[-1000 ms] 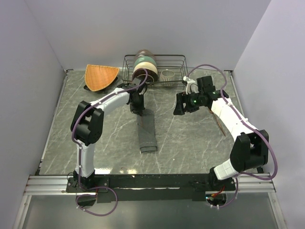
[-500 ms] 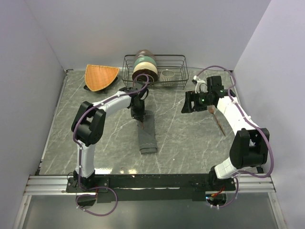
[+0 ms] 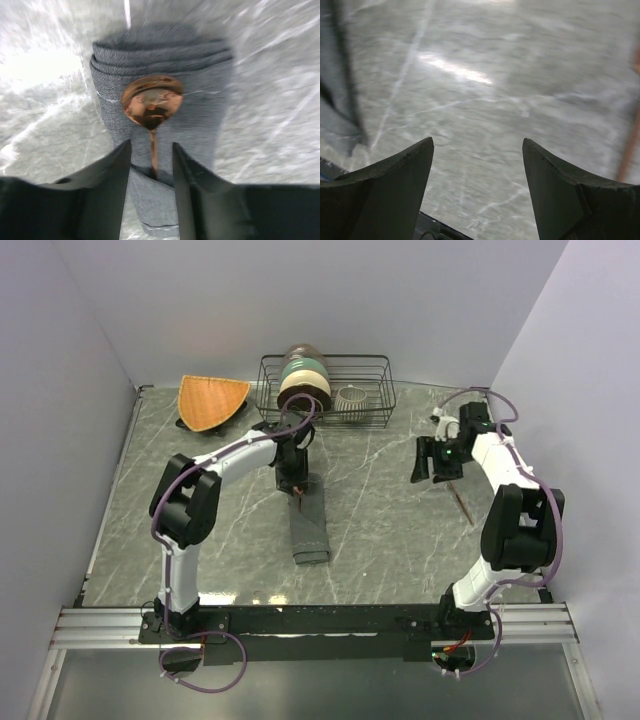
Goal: Fold the napkin into a case and place the utensils inside
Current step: Insert the spoon into the folded napkin, then pick up the fork from the corner of the board.
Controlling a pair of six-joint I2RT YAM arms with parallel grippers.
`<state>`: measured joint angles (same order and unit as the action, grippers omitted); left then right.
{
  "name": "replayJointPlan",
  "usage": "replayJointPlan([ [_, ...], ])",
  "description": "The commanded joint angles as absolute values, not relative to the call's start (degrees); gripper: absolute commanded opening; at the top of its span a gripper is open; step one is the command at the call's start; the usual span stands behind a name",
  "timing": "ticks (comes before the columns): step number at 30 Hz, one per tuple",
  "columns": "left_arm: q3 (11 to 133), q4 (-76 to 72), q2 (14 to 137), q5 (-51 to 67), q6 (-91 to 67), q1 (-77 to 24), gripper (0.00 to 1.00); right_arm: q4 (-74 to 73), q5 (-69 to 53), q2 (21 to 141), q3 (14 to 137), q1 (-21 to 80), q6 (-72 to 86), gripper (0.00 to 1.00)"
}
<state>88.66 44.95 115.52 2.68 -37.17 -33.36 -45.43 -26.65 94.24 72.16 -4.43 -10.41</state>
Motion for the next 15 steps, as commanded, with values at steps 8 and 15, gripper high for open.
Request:
replayJointPlan([
  [8, 99.05, 36.04, 102.83, -3.43, -33.49, -29.62, 0.52, -44.22, -10.91, 94.66, 69.98, -10.45, -20.29, 0.71],
  [15, 97.91, 33.06, 100.03, 0.6, -30.51, -27.43, 0.52, -40.08, -6.86, 101.07, 71.1, -13.18, -21.97, 0.68],
])
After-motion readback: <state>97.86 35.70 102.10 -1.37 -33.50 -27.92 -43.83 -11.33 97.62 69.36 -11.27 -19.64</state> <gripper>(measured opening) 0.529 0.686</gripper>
